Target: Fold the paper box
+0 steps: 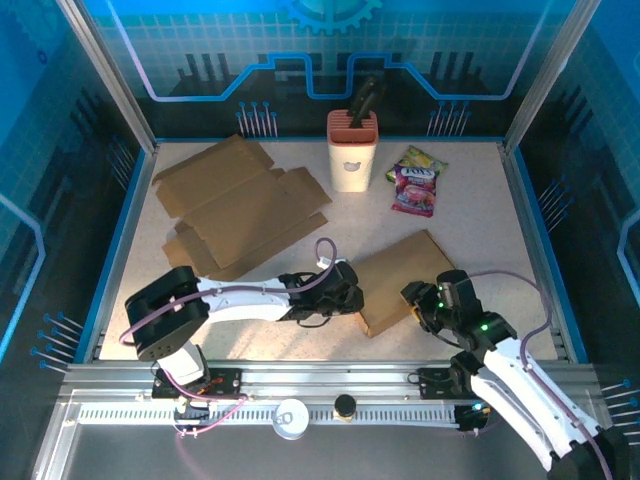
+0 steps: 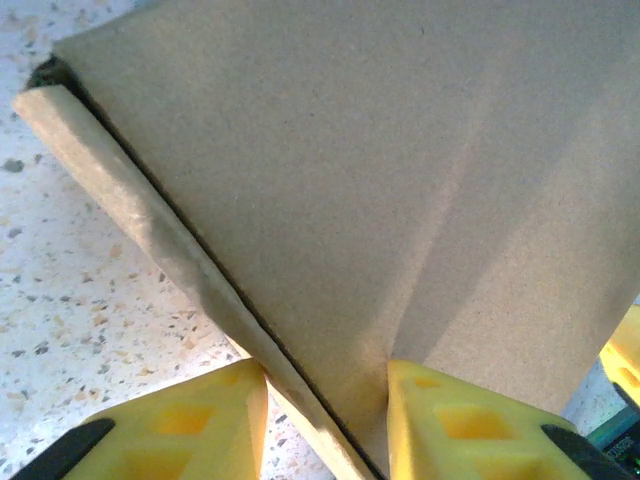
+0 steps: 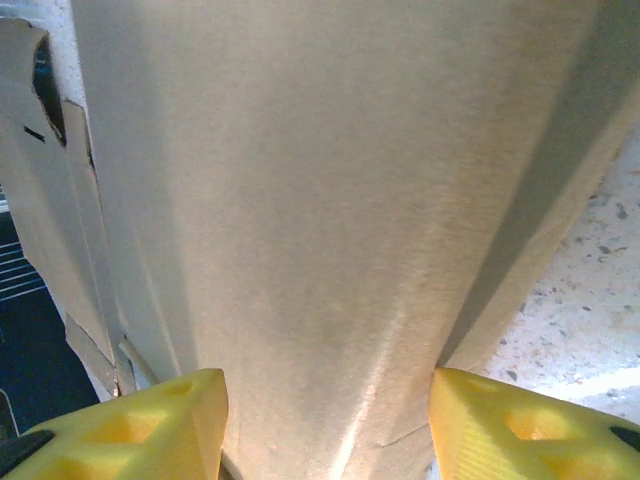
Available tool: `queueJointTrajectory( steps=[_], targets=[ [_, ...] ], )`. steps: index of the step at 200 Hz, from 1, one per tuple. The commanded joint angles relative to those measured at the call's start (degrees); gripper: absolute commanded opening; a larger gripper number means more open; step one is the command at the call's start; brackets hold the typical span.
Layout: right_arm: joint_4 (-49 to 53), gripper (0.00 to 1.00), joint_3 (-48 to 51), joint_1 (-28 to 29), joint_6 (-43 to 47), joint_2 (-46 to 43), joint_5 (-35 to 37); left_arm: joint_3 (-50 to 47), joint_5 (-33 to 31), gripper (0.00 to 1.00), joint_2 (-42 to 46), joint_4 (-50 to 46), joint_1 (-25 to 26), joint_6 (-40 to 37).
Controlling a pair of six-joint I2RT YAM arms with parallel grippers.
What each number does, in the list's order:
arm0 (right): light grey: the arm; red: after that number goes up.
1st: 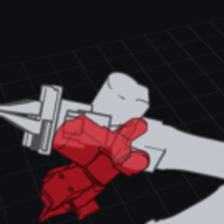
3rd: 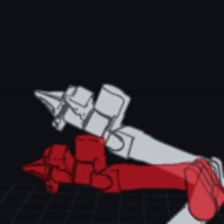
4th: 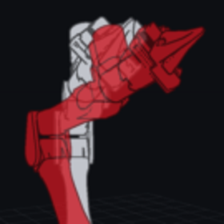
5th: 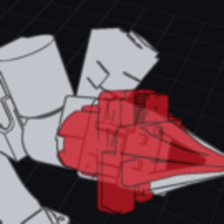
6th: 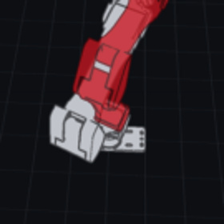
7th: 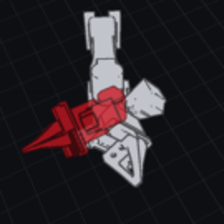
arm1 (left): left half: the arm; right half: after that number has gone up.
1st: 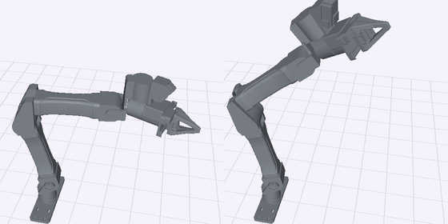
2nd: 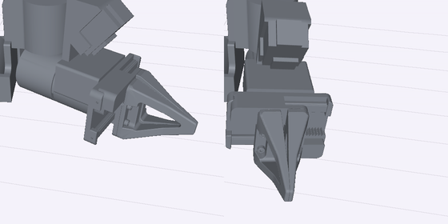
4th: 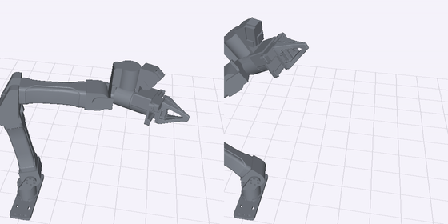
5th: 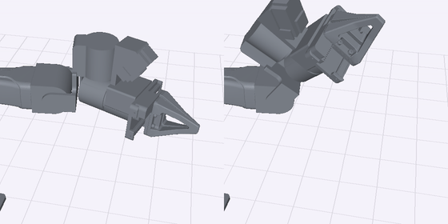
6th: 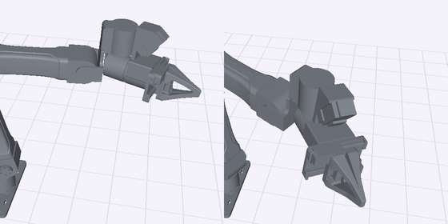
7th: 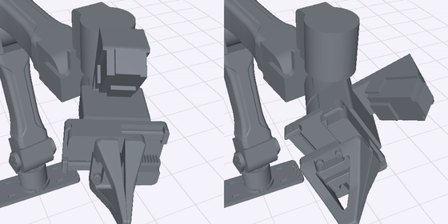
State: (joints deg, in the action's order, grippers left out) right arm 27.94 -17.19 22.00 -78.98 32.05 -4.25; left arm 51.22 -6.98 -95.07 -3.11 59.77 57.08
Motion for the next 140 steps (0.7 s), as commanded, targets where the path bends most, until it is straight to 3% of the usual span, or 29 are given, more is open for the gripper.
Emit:
queueJointTrajectory(
  steps=[1, 15, 44, 85, 116, 140],
  targets=[
    [5.03, 0.57, -3.93, -2.34, 5.04, 0.77, 0.98, 2.36, 2.95, 0.33, -3.86, -5.50, 0.09, -4.50],
    [5.68, 0.59, -5.36, -5.29, 8.34, 3.38, -0.63, 5.27, 2.74, 0.33, -6.34, -5.63, 0.09, -4.52],
    [1.61, 0.57, -3.37, -14.85, 12.60, 9.89, -10.84, 10.12, 1.44, 0.33, -9.76, -4.79, -0.65, -4.55],
    [-1.88, 0.58, -3.19, -23.37, 15.72, 10.49, -12.78, 18.75, 4.83, 0.34, -16.90, -2.77, -3.71, -8.45],
    [-10.04, 0.47, -4.14, -28.93, 16.64, 21.10, -17.72, 24.61, 7.85, 0.45, -20.26, -3.08, -6.78, -11.19],
    [-15.08, 0.46, -5.13, -30.00, 15.35, 26.53, -19.42, 26.69, 7.39, 0.56, -17.72, -5.52, -7.71, -13.70]
  ],
)
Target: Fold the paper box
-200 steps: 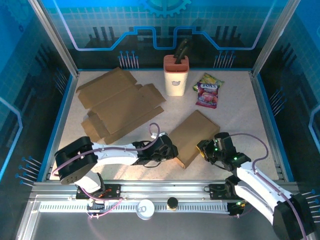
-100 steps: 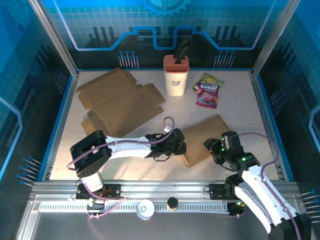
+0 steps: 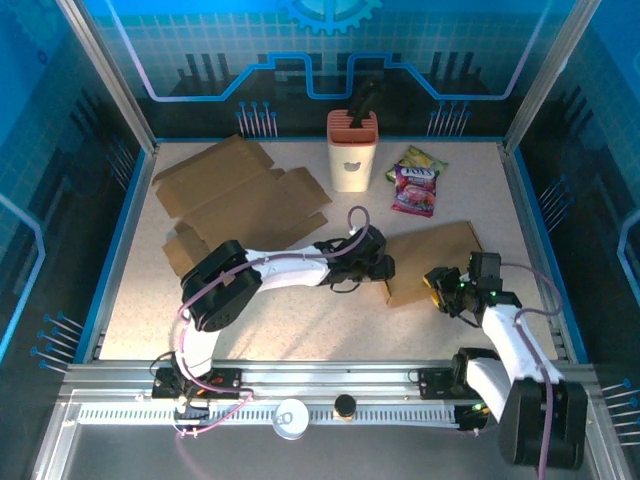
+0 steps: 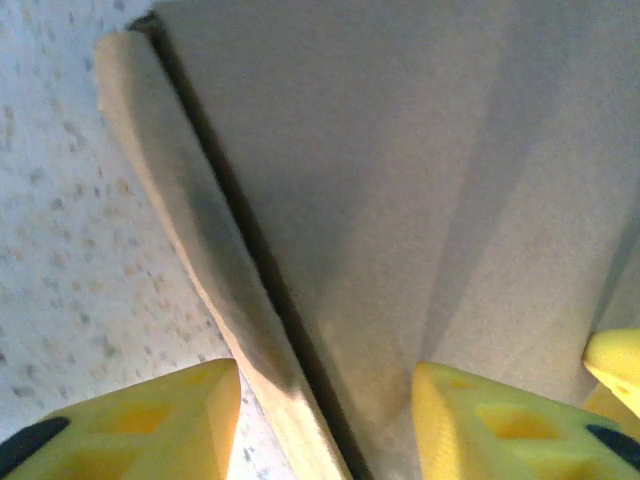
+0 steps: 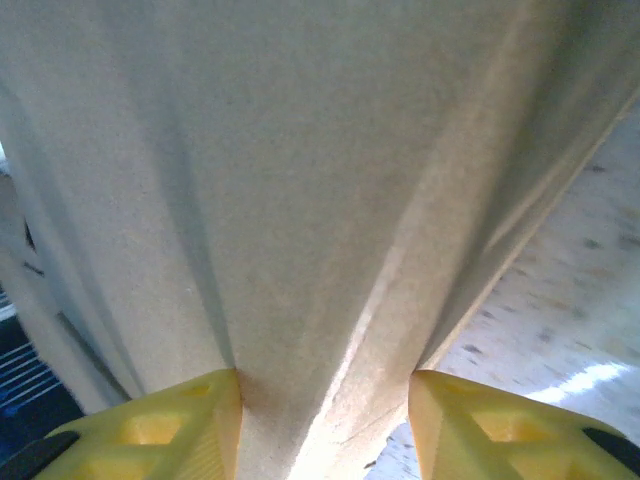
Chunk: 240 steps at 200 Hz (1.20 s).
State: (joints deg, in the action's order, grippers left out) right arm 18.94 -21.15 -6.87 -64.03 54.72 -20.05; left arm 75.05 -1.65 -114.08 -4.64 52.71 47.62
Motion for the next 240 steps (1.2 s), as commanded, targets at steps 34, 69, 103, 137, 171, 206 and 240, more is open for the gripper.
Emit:
queueJointTrajectory(
  steps=[34, 69, 103, 137, 171, 206, 240],
  targets=[
    [-3.26, 0.54, -3.83, -1.16, 0.46, 0.76, -0.58, -0.54, 0.27, 0.64, 9.66, -8.19, -2.39, -5.36],
    [4.89, 0.64, -5.87, -0.20, 4.23, -11.59, 3.92, -11.13, -2.29, 0.62, 21.97, -12.15, -9.10, -5.72],
    [8.71, 0.64, -8.23, 9.12, 7.14, -18.79, 6.81, -21.41, -2.11, 0.59, 32.57, -17.25, -24.45, -8.14],
    [3.39, 0.63, -10.53, 28.09, 7.38, -14.92, 15.06, -26.61, 1.59, 0.56, 36.28, -18.46, -43.27, -11.43],
    [-6.23, 0.62, -14.07, 40.56, 6.76, -2.56, 17.63, -22.32, 2.36, 0.54, 28.23, -19.20, -50.81, -14.71],
    [-13.12, 0.63, -17.21, 45.15, 6.36, 7.68, 17.98, -21.86, 4.78, 0.49, 20.09, -17.09, -51.06, -14.45],
    [-19.83, 0.64, -19.03, 45.13, 5.80, 14.83, 17.81, -30.01, 4.20, 0.47, 23.90, -13.63, -45.97, -12.67]
  ],
)
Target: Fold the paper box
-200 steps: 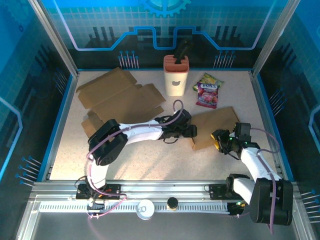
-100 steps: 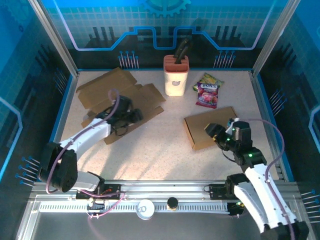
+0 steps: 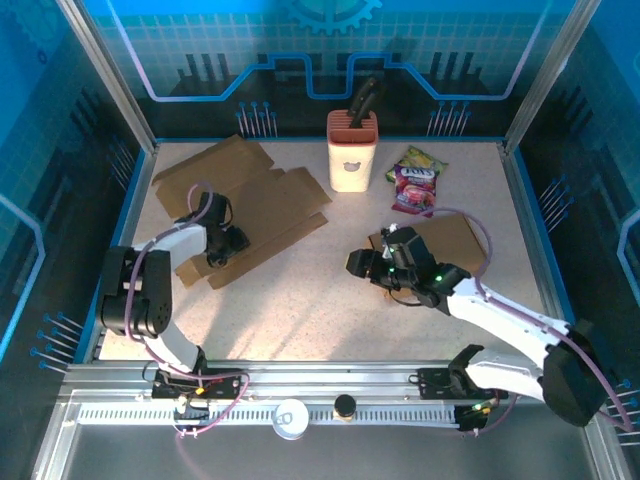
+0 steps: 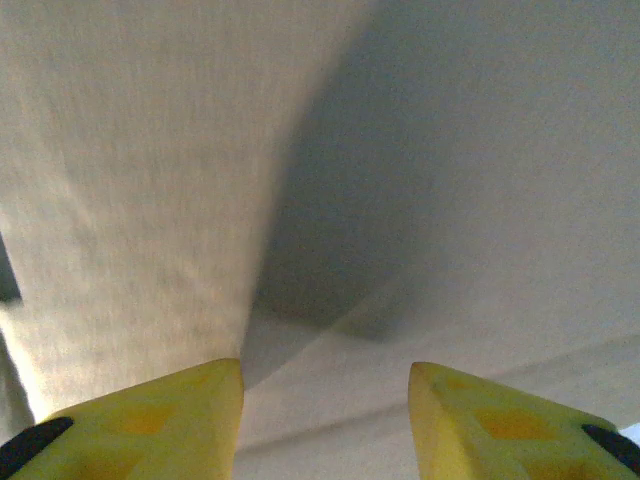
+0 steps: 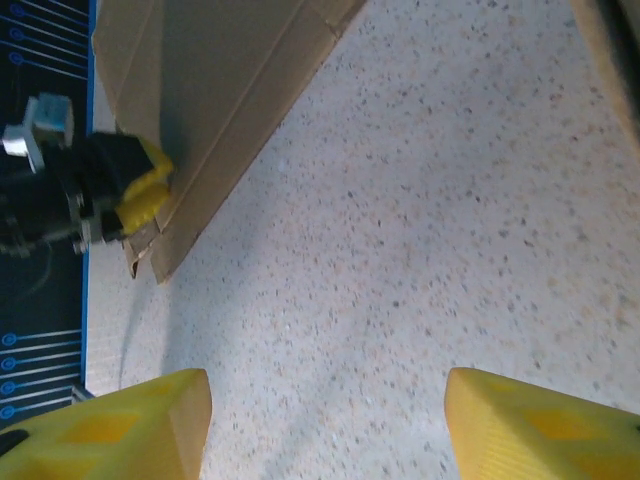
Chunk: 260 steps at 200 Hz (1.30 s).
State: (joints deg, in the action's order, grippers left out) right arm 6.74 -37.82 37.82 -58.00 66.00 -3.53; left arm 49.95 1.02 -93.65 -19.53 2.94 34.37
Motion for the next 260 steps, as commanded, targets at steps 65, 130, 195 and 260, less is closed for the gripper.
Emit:
queueJointTrajectory(
  steps=[65, 130, 195, 260],
  targets=[
    [-21.82, 0.64, -6.98, -1.65, -4.21, 20.36, 3.41, -22.33, 3.03, 0.46, 17.74, 6.91, 11.83, 8.81],
    [-26.50, 0.60, -19.26, -4.49, -6.29, 38.50, 2.42, -26.18, 3.42, 0.45, 21.66, 6.62, 13.93, 9.68],
    [-28.22, 0.58, -23.36, -7.23, -8.05, 47.41, 0.65, -25.87, 3.22, 0.45, 21.88, 6.30, 14.11, 8.96],
    [-29.10, 0.53, -28.67, -8.20, -8.74, 53.94, -2.55, -25.77, 3.02, 0.45, 21.67, 6.26, 14.26, 8.69]
  ],
)
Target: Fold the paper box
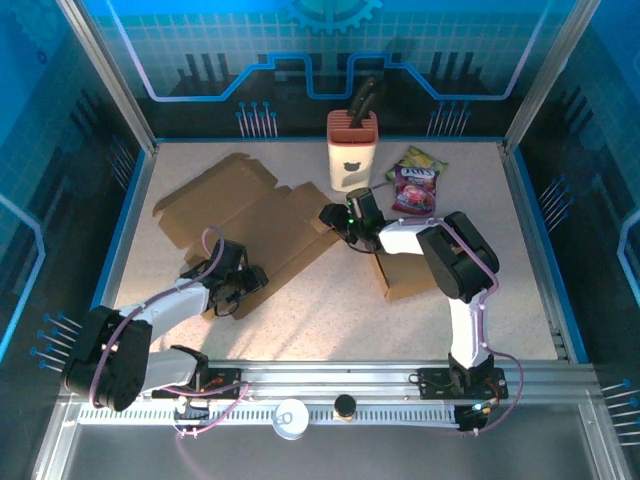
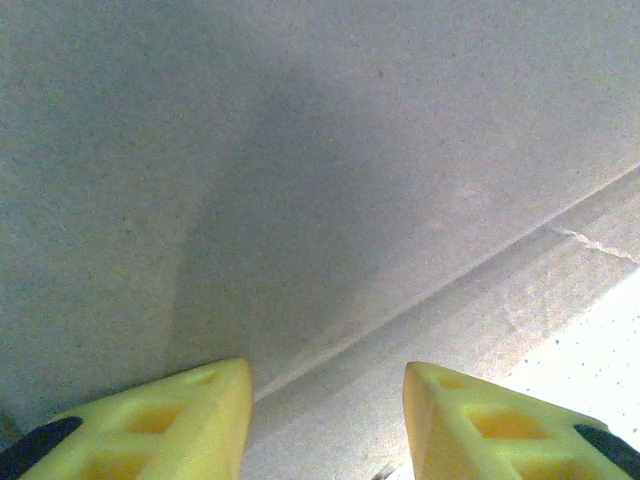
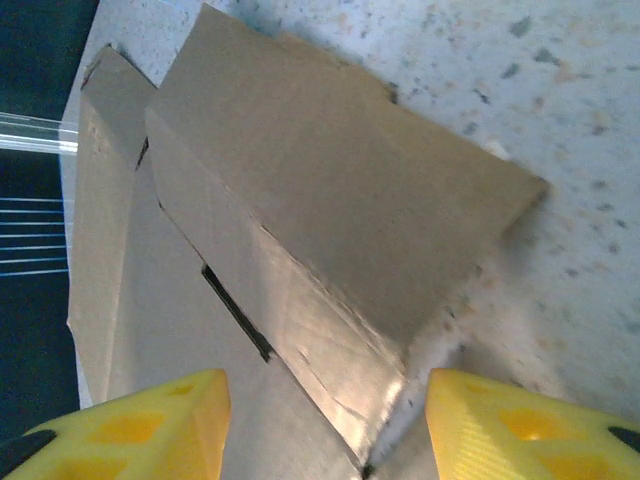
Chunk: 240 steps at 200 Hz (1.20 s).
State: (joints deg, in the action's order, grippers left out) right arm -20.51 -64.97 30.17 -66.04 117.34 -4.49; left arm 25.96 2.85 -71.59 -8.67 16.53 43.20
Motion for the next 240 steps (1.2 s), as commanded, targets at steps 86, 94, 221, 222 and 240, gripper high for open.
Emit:
queueJointTrajectory(
  steps=[86, 94, 221, 222, 240],
  targets=[
    [-6.03, 0.16, -2.00, -0.91, -3.39, 5.11, -1.96, -0.97, 0.34, 0.46, -0.31, -5.59, 1.04, -0.55],
    [-6.57, 0.10, -1.43, -0.82, -3.97, 4.50, -1.39, -0.57, 0.16, 0.47, -0.09, -6.02, 1.02, -0.78],
    [15.97, 0.00, -7.54, -0.95, -12.88, -7.74, -2.36, 14.35, -31.70, 0.61, 13.38, -21.41, 27.43, -21.75],
    [16.09, 0.00, -7.63, -0.97, -12.88, -7.83, -2.36, 14.41, -32.04, 0.61, 13.31, -21.45, 27.77, -21.97],
    [19.21, 0.00, -9.27, -1.21, -12.73, -8.74, -2.67, 15.69, -38.24, 0.62, 11.59, -22.97, 32.91, -24.27]
  ],
)
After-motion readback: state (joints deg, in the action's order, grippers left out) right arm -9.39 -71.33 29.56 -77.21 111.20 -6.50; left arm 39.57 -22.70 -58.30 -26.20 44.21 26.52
